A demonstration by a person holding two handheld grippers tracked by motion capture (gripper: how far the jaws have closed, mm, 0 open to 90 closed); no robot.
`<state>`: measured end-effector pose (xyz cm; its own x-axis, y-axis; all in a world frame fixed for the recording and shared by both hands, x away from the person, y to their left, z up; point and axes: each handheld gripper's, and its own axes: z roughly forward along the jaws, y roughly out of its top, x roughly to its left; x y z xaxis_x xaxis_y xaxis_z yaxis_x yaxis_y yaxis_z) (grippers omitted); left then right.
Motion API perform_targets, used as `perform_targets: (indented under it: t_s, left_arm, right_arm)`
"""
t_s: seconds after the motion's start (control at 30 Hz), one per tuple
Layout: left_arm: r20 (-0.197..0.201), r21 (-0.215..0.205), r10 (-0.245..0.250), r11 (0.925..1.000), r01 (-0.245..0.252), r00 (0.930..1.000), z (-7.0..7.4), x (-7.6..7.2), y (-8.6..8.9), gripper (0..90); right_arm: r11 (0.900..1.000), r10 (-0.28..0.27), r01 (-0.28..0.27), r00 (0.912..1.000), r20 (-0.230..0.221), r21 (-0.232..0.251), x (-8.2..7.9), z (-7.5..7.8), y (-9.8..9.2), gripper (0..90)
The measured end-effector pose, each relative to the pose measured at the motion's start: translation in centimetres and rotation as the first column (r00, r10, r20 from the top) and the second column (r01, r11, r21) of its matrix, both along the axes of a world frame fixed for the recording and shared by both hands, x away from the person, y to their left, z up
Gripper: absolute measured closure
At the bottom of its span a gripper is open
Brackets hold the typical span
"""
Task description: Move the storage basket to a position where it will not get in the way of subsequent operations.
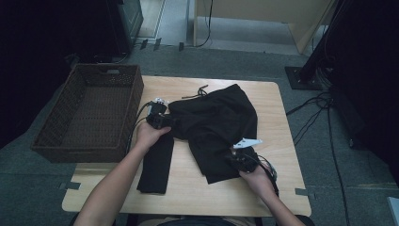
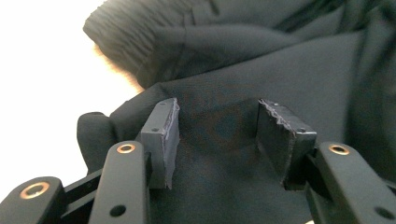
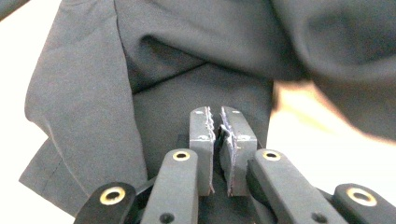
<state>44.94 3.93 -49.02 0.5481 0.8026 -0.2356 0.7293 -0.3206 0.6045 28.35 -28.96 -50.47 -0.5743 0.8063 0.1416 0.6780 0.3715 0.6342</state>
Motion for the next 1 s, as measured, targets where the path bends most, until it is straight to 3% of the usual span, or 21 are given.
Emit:
perform_targets:
  t_s: [0.1, 0.17, 0.2, 0.27, 0.33, 0.37, 0.4, 0.43, 0.5, 0.6, 0.63, 0.73, 0.83, 0.93, 1.0]
  left_arm:
    - [0.022, 0.024, 0.025, 0.9994, -0.025, 0.9995, -0.5, 0.3, 0.2, 53.5]
    - [0.084, 0.101, 0.054, 0.9930, -0.062, 0.9951, -0.7, 0.5, 0.4, 58.0]
    - [0.096, 0.115, 0.076, 0.9895, -0.087, 0.9925, -0.7, 0.7, 0.5, 58.0]
    - [0.097, 0.130, 0.129, 0.9814, -0.141, 0.9869, -0.6, 1.0, 1.0, 58.8]
    - [0.071, 0.133, 0.159, 0.9769, -0.167, 0.9847, -0.2, 1.1, 1.3, 59.1]
    - [0.062, 0.100, 0.166, 0.9800, -0.172, 0.9841, 0.4, 1.1, 1.4, 59.7]
    - [0.070, 0.059, 0.152, 0.9859, -0.156, 0.9859, 0.9, 0.8, 1.5, 59.9]
    - [0.085, 0.042, 0.144, 0.9881, -0.148, 0.9860, 1.3, 0.6, 1.4, 59.9]
    - [0.114, -0.031, 0.112, 0.9936, -0.109, 0.9873, 2.7, -0.1, 0.7, 59.4]
    - [0.087, -0.081, 0.026, 0.9966, -0.019, 0.9958, 3.3, -1.0, -0.9, 58.6]
    - [0.078, -0.079, 0.000, 0.9968, 0.007, 0.9970, 3.1, -1.2, -1.4, 58.5]
    - [0.040, -0.092, -0.049, 0.9944, 0.052, 0.9980, 1.9, -2.0, -2.7, 57.8]
    - [0.024, -0.056, -0.067, 0.9961, 0.068, 0.9974, 0.5, -2.2, -3.6, 56.5]
    - [0.033, -0.010, -0.059, 0.9982, 0.059, 0.9977, -0.6, -2.0, -4.1, 56.7]
    - [0.065, 0.012, -0.047, 0.9988, 0.047, 0.9967, -0.9, -1.7, -4.2, 60.5]
  right_arm:
    - [1.000, -0.017, 0.017, 0.9995, -0.028, -0.005, -1.4, 0.2, -1.5, 82.9]
    - [1.000, -0.021, 0.021, 0.9985, -0.051, -0.009, -1.8, 0.3, -2.3, 82.3]
    - [1.000, -0.026, 0.025, 0.9971, -0.072, -0.012, -2.0, 0.5, -2.8, 81.6]
    - [0.999, -0.036, 0.034, 0.9939, -0.105, -0.020, -2.0, 0.8, -3.4, 79.0]
    - [0.998, -0.064, 0.063, 0.9954, -0.071, -0.011, -1.7, 1.2, -3.9, 77.0]
    - [0.997, -0.074, 0.074, 0.9957, -0.056, 0.002, -1.5, 1.5, -4.1, 74.8]
    - [0.995, -0.094, 0.095, 0.9954, -0.017, 0.023, -1.1, 1.9, -4.4, 71.6]
    - [0.994, -0.109, 0.108, 0.9939, 0.017, 0.033, -0.6, 2.3, -4.5, 71.2]
    - [0.989, -0.139, 0.135, 0.9879, 0.070, 0.056, 0.4, 3.0, -4.5, 66.6]
    - [0.982, -0.189, 0.182, 0.9704, 0.150, 0.058, 2.1, 3.2, -4.3, 58.5]
    - [0.978, -0.210, 0.203, 0.9644, 0.161, 0.055, 2.7, 3.0, -4.1, 58.1]
    - [0.972, -0.235, 0.231, 0.9625, 0.135, 0.048, 4.4, 1.7, -3.7, 57.8]
    - [0.967, -0.255, 0.253, 0.9590, 0.124, 0.027, 5.5, 0.5, -3.4, 57.8]
    - [0.965, -0.263, 0.263, 0.9578, 0.116, 0.015, 6.5, -0.2, -3.1, 58.5]
    - [0.963, -0.268, 0.270, 0.9554, 0.123, 0.005, 7.1, -0.6, -2.8, 60.7]
